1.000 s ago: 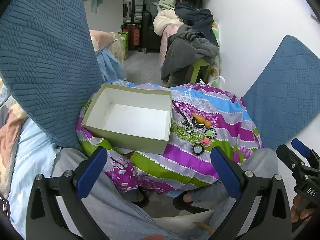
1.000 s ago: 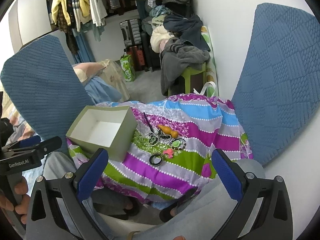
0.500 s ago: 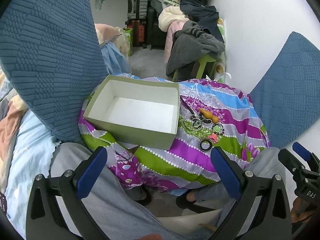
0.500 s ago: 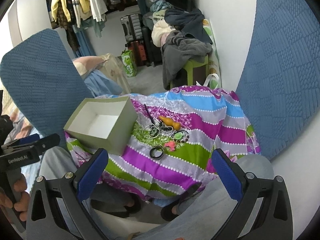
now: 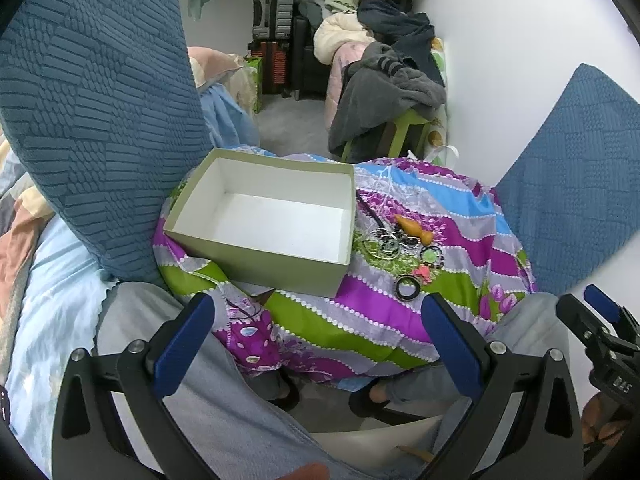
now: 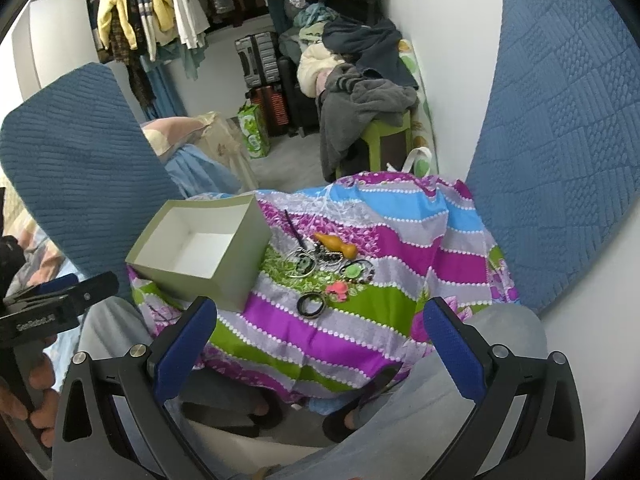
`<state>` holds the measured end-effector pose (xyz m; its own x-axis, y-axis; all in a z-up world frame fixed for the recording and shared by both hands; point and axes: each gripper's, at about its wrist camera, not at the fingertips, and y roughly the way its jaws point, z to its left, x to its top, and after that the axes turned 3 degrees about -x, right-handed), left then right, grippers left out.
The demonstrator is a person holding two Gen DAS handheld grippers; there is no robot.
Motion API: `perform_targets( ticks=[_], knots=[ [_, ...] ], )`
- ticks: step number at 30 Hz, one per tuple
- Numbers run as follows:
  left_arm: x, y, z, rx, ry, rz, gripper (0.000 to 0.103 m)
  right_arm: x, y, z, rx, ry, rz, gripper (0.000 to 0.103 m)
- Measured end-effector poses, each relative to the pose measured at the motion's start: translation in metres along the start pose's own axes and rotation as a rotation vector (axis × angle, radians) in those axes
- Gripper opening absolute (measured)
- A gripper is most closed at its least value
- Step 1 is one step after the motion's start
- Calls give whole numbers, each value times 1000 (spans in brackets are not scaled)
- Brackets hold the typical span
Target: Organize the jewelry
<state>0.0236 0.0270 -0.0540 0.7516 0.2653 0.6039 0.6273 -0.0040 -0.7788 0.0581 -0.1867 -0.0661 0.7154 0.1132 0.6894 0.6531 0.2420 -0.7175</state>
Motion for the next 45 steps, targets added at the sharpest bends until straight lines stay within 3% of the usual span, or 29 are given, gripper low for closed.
perform_targets(
  ticks=[11, 22, 32, 39, 43, 45],
  knots=[
    [1, -1, -5, -19, 8, -8, 102, -2, -2, 2, 28, 25, 7, 96],
    [-3, 8, -5, -62, 5, 14, 102, -3, 1, 0, 32, 20, -5, 76],
    [-5, 38, -24, -117, 44, 42, 102, -6, 30, -17, 52, 31, 22, 76],
    [-7, 81, -40, -172, 60, 105, 82, -7, 66, -31, 96, 58, 69, 73],
    [-10, 114, -45, -212, 35, 176, 68, -9, 97, -34, 150, 66, 136, 49],
    [-11, 128, -47, -230, 13, 205, 62, -11, 111, -37, 159, 70, 157, 46]
  ],
)
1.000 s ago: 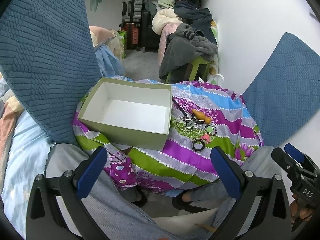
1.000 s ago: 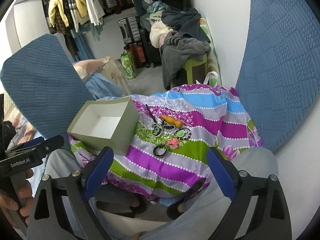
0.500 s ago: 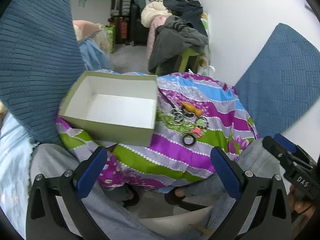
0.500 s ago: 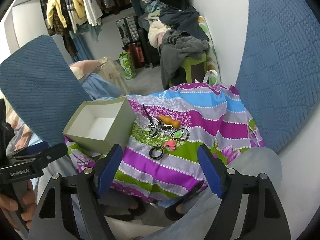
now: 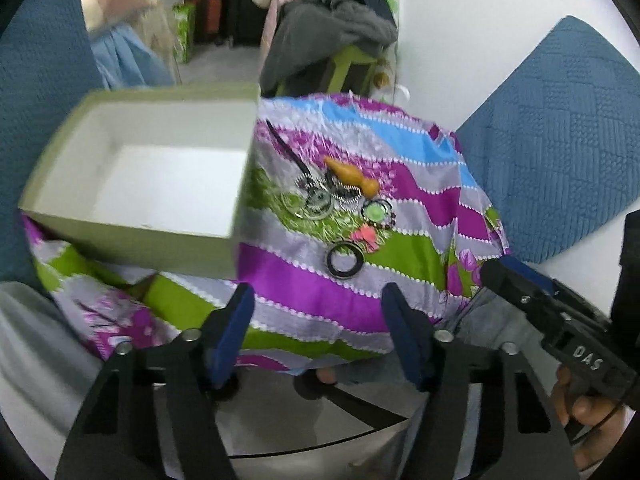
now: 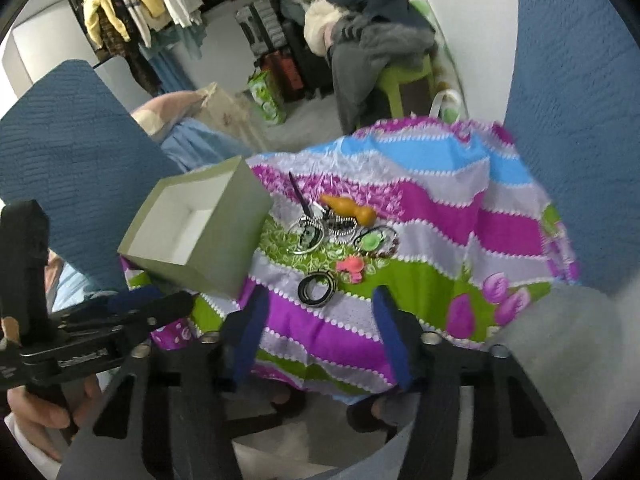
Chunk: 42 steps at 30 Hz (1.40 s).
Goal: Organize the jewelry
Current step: 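Move both tools down toward the jewelry pile on the sheet, then grasp the black patterned bangle with left tool while right tool grasps pink hair clip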
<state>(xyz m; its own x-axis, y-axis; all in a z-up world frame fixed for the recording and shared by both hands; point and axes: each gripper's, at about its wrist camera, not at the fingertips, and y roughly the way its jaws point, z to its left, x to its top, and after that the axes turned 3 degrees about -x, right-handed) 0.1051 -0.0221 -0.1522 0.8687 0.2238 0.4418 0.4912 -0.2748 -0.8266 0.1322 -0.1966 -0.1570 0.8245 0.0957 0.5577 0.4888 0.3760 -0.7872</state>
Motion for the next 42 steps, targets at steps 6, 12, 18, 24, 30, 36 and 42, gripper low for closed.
perform_targets(
  ticks=[6, 12, 18, 24, 30, 36, 42],
  knots=[
    [7, 37, -4, -18, -24, 53, 59, 4, 44, -19, 8, 16, 66, 38],
    [16, 73, -6, -18, -28, 107, 45, 8, 77, -30, 6, -7, 120, 30],
    [18, 107, -6, -34, -34, 167, 37, 8, 111, -33, 27, -32, 194, 24],
    [21, 136, 0, -22, -41, 207, 30, 12, 135, -36, 29, -56, 240, 23],
    [23, 145, -4, -35, -11, 207, 20, 17, 149, -35, 18, -82, 252, 23],
    [22, 154, -1, -48, -25, 210, 7, 18, 162, -34, 17, -104, 277, 23],
    [21, 151, 2, -60, -48, 200, 6, 12, 162, -20, -42, -207, 266, 9]
  ],
)
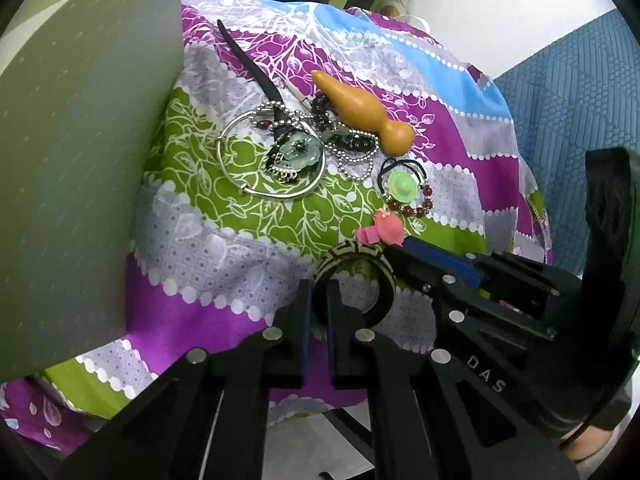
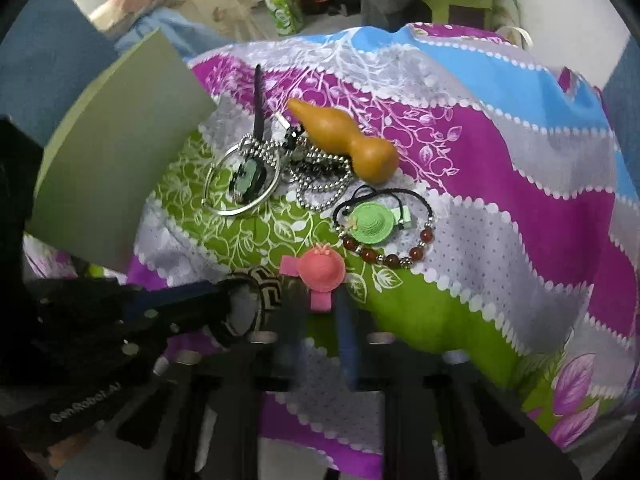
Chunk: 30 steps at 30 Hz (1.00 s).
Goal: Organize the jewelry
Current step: 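Grasp the black patterned bangle with left tool while right tool grasps pink hair clip, then carry the bangle with left tool while right tool carries the clip over the box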
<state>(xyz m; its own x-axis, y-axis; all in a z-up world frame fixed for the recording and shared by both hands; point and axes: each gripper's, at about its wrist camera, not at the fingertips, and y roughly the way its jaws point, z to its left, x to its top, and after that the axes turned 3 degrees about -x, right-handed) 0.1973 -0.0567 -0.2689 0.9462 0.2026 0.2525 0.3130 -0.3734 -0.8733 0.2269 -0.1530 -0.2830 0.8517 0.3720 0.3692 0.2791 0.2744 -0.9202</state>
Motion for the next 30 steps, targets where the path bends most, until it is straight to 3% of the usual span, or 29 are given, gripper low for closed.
perform_targets(
  ticks=[17, 30],
  knots=[
    [-8, -49, -10, -8, 35, -92, 6, -27, -65, -2, -76, 89, -66, 8],
    [-5, -130, -19, 2, 112, -190, 6, -10, -146, 23, -125, 137, -226, 8]
  ],
)
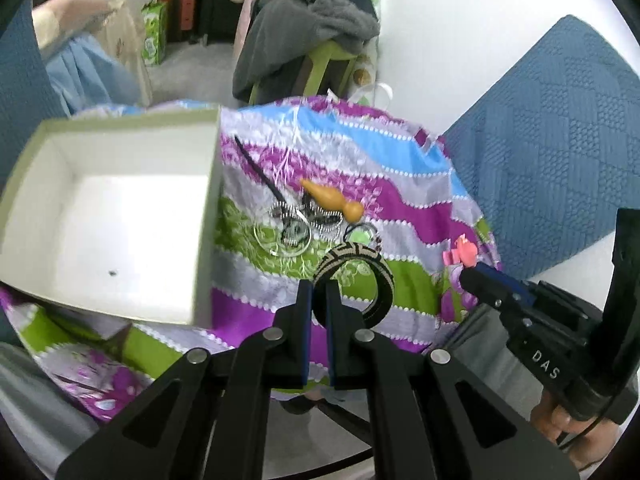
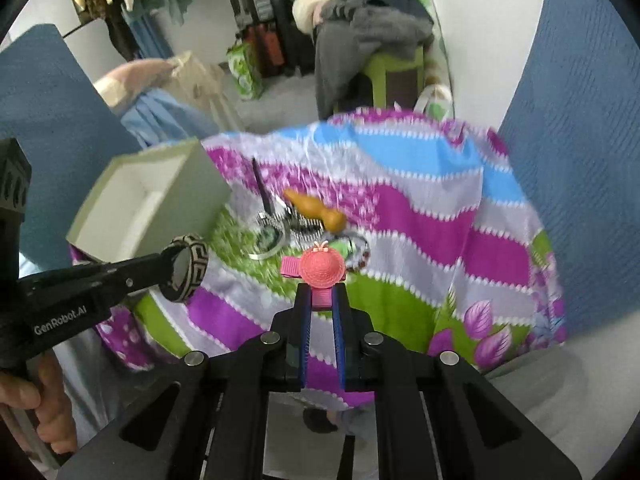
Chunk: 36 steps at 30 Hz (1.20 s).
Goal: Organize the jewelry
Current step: 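Carry the bangle with left tool while right tool carries the clip over the box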
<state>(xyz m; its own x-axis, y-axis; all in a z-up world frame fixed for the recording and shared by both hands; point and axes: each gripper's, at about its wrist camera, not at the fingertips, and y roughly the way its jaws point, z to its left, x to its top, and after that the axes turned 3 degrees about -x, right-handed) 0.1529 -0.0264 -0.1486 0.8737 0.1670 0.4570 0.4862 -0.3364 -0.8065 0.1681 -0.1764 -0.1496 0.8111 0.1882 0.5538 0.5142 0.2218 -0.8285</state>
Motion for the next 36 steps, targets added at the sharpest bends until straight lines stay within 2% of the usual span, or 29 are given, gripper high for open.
perform_targets(
  ticks=[11, 20, 28, 36],
  knots=[
    [43, -86, 4, 9, 78, -148, 6, 45, -56, 28, 5, 11, -141, 8],
    [56, -136, 23, 36, 103, -233, 6, 76, -85, 66, 21, -10, -249, 8],
    [59, -152, 63, 66, 65, -260, 6, 86, -66, 111, 66, -49, -233, 9],
    [55, -134, 120, 95, 9, -224, 6, 84, -20, 157, 89, -111, -149, 9]
  ],
)
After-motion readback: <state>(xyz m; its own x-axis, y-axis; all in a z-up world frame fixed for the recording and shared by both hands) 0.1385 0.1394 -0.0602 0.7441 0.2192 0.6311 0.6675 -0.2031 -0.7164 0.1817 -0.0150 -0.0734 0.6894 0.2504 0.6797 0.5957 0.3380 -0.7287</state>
